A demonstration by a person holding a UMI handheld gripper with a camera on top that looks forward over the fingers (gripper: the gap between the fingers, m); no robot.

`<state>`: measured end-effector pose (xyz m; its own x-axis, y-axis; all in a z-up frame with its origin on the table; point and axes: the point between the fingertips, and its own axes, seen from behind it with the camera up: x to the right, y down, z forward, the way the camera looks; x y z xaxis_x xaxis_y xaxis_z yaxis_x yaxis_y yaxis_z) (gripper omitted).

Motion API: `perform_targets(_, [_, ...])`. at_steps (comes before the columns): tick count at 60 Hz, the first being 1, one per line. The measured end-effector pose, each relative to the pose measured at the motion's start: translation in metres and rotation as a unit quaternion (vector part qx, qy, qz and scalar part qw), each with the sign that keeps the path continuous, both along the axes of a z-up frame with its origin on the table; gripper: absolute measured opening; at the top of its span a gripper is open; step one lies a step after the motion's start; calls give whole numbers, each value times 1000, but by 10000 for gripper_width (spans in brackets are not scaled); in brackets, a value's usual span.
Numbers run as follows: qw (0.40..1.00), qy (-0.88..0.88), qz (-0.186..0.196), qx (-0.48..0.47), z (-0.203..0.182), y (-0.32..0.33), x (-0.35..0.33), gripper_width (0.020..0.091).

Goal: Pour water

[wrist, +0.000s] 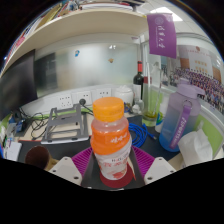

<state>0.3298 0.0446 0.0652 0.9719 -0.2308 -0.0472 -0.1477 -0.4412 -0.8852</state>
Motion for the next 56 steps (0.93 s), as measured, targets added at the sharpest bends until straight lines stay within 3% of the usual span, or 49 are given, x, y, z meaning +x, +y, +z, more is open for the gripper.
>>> perform_targets(6, [999,4,-1,-39,-9,-21,-2,817])
perform_targets(8, [999,8,0,-47,-10,-29,-4,841])
perform_targets(21, [995,32,-27,-93,8,-96,-9,826])
perform_targets(36, [994,13,-53,-91,85,-149,7,825])
perform_targets(56, [995,7,-48,-93,115,-175,-1,819])
